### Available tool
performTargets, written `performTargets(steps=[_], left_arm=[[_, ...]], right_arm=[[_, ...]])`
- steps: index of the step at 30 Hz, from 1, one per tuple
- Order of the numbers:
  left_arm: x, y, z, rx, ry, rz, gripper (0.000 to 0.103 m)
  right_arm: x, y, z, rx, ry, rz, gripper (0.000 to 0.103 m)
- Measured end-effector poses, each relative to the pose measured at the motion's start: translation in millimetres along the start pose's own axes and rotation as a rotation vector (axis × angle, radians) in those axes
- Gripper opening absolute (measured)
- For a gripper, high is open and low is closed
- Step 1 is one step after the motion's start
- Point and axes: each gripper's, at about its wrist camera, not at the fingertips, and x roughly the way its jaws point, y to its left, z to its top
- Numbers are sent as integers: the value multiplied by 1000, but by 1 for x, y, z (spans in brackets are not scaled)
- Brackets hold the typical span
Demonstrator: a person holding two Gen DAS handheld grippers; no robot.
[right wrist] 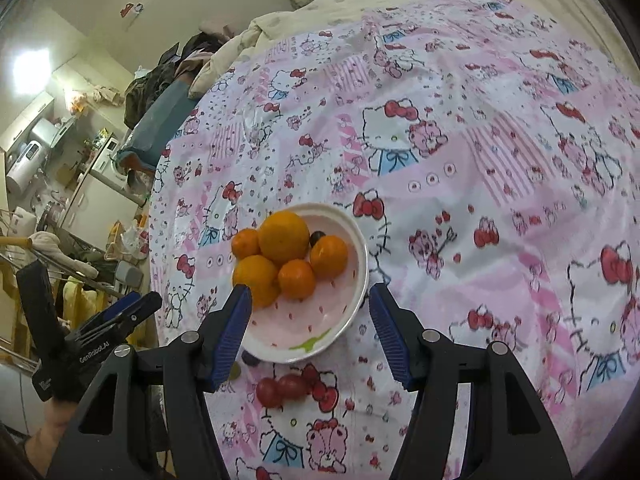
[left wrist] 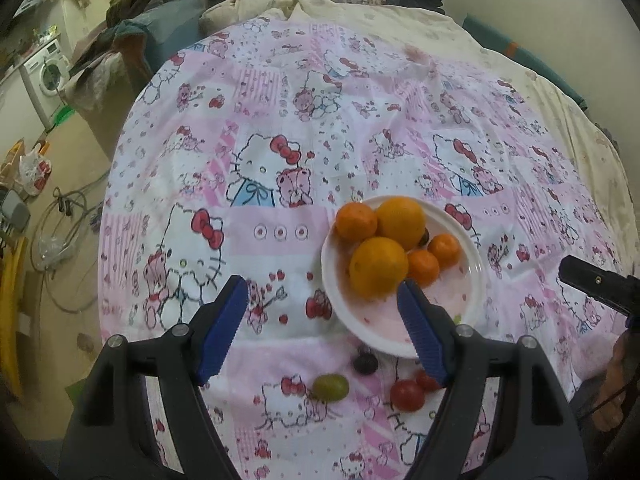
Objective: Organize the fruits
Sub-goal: 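Move the right tool from the plate toward the red tomatoes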
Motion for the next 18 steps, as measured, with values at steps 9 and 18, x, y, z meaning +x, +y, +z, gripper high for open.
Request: performTargets(steps=[9, 18], left_arm=[[-4, 3, -24, -30, 29, 18, 74], [9, 23, -32, -138, 81, 45, 74]], right_arm=[[12, 4, -18, 0, 62, -4, 64], [40, -6, -28, 54, 160, 0, 64]])
